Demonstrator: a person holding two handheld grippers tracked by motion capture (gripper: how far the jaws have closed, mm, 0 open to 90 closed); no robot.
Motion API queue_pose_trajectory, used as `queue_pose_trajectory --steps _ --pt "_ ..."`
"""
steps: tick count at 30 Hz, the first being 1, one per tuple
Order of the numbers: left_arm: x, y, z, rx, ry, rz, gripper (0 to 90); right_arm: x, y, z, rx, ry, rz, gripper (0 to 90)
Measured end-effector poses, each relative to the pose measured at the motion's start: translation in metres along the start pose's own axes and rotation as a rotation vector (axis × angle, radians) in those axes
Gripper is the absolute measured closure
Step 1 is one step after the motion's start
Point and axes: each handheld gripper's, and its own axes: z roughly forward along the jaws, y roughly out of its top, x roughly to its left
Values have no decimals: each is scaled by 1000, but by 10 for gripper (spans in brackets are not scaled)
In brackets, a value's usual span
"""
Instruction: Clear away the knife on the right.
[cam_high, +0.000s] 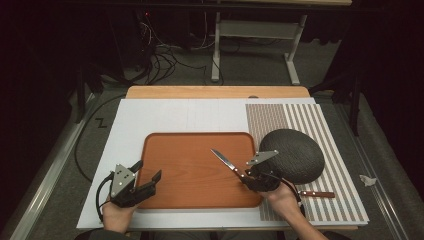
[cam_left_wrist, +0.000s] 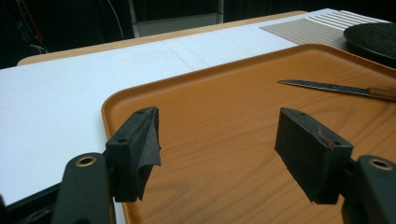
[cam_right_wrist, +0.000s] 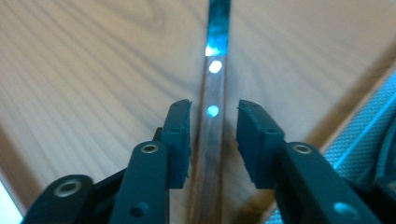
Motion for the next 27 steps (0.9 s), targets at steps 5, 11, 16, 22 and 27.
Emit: queue_pose_trajectory --steps 5,11,16,22,27 --pt "0 0 0 1 -1 1 305 -3 3 -5 -56 -4 -3 690" --pt "-1 0 1 1 1 2 307 5 10 -2 -68 14 -61 825" --pt "0 0 1 2 1 2 306 11 17 10 -39 39 -95 848" --pt "-1 0 1 3 0 3 306 17 25 21 -25 43 -117 848" --pt "-1 0 1 3 0 2 307 18 29 29 -17 40 -126 849"
